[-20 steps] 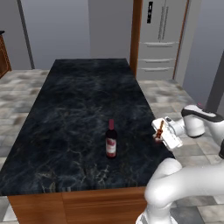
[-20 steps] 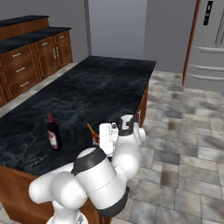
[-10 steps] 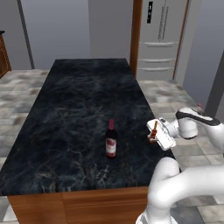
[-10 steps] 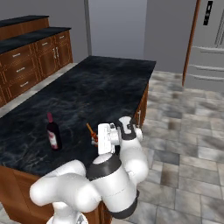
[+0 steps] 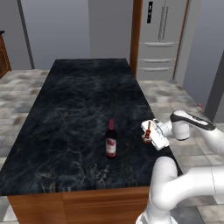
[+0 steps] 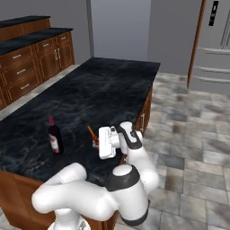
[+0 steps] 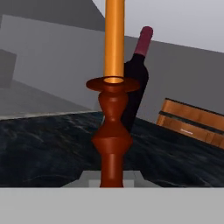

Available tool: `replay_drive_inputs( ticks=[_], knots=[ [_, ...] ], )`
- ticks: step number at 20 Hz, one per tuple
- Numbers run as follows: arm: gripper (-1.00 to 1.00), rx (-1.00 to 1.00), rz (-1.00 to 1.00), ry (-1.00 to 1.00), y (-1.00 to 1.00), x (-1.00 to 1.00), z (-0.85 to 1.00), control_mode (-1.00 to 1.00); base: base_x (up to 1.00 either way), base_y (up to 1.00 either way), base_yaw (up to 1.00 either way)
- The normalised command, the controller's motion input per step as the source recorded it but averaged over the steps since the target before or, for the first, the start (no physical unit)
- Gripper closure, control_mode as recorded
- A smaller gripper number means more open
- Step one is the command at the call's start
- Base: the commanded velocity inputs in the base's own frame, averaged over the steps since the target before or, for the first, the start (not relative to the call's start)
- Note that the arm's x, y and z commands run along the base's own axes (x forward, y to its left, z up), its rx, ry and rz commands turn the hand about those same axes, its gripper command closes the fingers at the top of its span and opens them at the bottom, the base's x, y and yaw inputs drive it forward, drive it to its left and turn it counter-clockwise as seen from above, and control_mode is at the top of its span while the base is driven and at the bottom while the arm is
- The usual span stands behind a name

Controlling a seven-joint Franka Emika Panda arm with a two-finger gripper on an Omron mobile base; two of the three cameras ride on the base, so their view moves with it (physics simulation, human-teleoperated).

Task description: Get the candle and the wine from the cabinet and move them to the dining counter.

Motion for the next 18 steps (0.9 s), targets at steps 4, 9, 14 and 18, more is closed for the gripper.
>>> replay_drive_inputs(
  ticks=[4,9,14,18],
  knots=[
    [1.0,0.0,0.01,0.04,0.14,0.22,-0.19,-1.0,0.0,0.0,0.0],
    [1.0,0.0,0.0,0.06,0.11,0.23,-0.19,-1.0,0.0,0.0,0.0],
    [1.0,0.0,0.0,0.08,0.12,0.21,-0.19,-1.0,0.0,0.0,0.0],
    [1.0,0.0,0.01,0.06,0.15,0.23,-0.19,-1.0,0.0,0.0,0.0]
  ],
)
